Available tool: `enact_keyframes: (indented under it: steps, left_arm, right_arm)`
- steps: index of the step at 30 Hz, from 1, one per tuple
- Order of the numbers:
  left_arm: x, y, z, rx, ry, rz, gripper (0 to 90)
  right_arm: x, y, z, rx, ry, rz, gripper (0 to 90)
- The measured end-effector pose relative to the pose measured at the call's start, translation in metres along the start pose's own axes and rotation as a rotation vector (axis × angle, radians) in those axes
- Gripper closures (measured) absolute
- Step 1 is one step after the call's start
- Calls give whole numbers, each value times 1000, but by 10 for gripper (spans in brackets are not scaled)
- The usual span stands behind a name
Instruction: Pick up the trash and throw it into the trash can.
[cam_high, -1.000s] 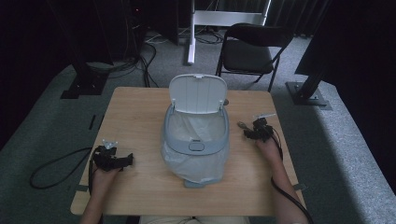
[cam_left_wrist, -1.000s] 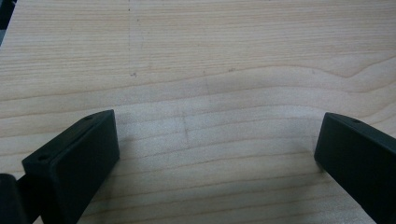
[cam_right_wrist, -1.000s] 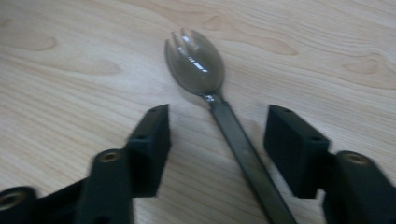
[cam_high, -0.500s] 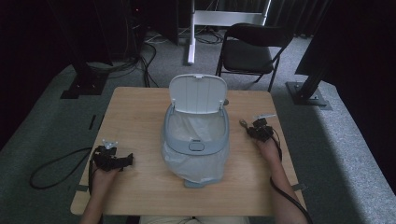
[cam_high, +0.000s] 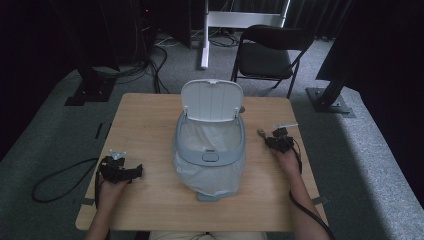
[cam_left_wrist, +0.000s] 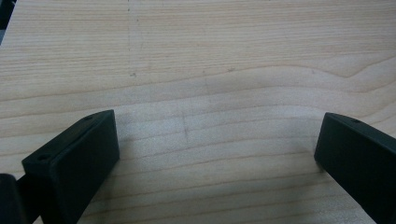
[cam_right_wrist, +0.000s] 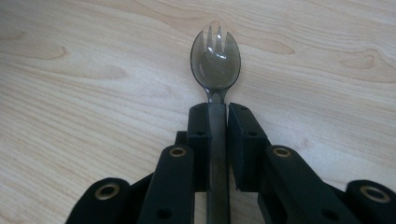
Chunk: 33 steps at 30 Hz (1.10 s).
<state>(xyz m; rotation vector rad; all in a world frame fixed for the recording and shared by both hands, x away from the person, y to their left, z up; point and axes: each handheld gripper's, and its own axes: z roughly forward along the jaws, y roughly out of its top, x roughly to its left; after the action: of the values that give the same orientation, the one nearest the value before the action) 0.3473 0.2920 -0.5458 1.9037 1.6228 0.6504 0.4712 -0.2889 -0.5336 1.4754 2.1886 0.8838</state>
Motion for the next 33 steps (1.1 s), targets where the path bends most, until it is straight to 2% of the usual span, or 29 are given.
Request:
enact_keyframes:
  steps: [6, 14, 18, 22, 28, 33]
  left_arm:
    - [0, 0, 0, 0, 0, 0, 0]
    - [0, 0, 0, 0, -1, 1, 0]
    - [0, 0, 0, 0, -1, 1, 0]
    - [0, 0, 0, 0, -1, 1, 0]
    - [0, 0, 0, 4, -1, 4, 0]
    - [0, 0, 0, 2, -1, 2, 0]
  right_arm:
    - [-1, -5, -11, -30, 24, 30, 796]
    - [7, -9, -31, -67, 35, 2, 796]
    - [12, -9, -45, -110, 67, -5, 796]
    - [20, -9, -59, -133, 78, -28, 796]
    - [31, -11, -82, -179, 97, -28, 796]
    - [38, -10, -100, -211, 107, -46, 796]
